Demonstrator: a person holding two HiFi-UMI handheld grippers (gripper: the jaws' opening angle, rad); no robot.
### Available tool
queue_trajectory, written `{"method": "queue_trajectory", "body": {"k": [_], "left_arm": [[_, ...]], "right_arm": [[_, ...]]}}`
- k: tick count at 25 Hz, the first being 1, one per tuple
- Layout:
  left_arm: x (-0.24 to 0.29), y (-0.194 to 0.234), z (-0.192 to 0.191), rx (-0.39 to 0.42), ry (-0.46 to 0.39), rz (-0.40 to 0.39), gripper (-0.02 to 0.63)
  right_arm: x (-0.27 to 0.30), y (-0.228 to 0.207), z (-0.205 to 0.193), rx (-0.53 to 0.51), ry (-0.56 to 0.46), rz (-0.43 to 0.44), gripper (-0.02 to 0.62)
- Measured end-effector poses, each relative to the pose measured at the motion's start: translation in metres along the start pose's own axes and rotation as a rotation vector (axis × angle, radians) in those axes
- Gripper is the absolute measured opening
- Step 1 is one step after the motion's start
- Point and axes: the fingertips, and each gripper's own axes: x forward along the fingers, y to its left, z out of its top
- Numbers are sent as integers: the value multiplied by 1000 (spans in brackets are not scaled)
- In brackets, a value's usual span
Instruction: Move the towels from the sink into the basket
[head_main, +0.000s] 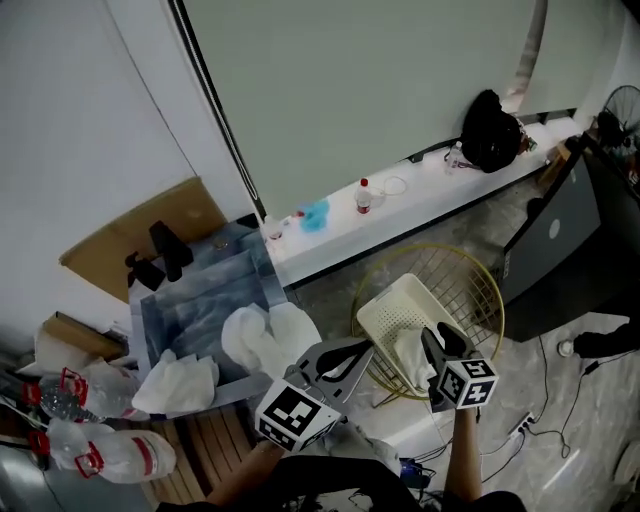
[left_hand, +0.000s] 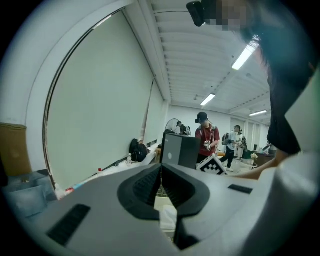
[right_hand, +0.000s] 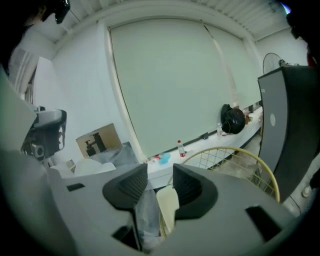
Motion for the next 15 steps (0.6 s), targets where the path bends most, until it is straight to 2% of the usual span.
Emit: {"method": "queue_trajectory", "body": {"k": [3,7,15], "left_arm": [[-20,14,0,1,-7,69,9],[-54,37,3,-8,-27,167,9],[-137,82,-5,-40,-59,352,9]], "right_arm": [[-3,36,27,-48,-59,63,152],[5,93,47,-111,-86,171,152],[36,217,36,-189,-45,393,153]]}}
